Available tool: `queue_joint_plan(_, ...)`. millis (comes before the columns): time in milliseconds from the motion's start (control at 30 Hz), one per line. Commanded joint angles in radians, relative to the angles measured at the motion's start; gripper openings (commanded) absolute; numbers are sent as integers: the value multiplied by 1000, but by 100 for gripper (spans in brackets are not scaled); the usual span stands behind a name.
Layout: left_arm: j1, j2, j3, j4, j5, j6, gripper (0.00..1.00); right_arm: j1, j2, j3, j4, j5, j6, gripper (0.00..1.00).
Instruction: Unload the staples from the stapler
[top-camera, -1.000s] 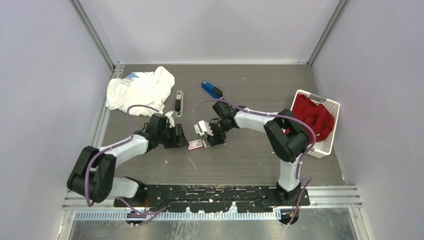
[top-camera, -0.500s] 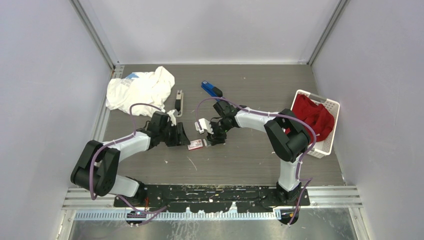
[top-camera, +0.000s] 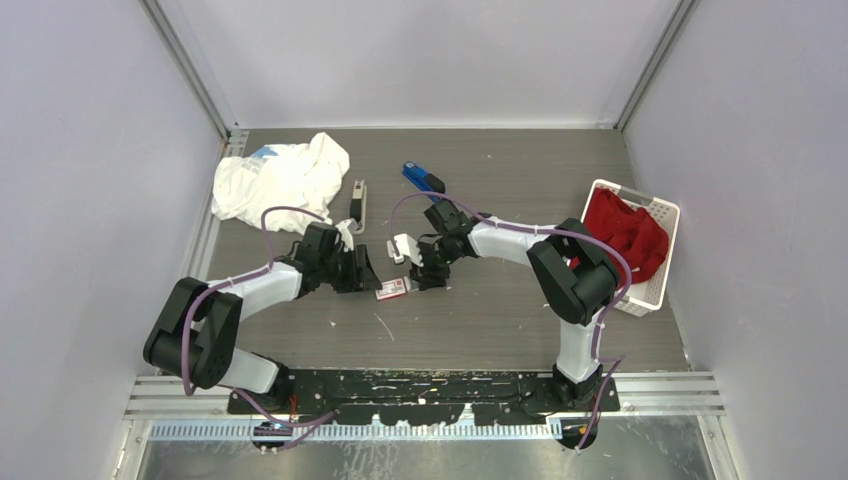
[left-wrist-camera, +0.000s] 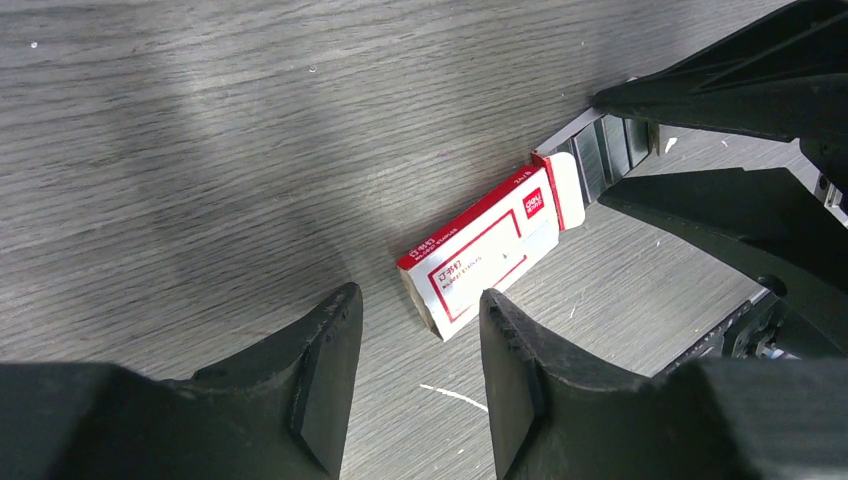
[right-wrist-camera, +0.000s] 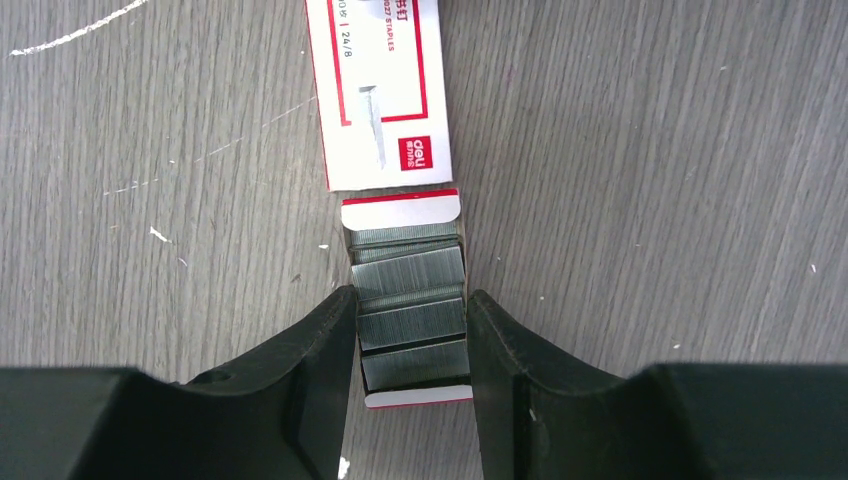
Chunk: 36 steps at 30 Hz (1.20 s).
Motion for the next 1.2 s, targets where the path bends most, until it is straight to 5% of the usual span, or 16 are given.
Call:
queue_joint_plan(0, -4, 29, -7, -52, -9, 18, 48, 22, -16, -15, 24, 31, 20, 36)
queue_joint_plan(1167, -14, -70, -6, -179, -62, 7, 50, 41, -10, 2, -20, 10, 21, 49)
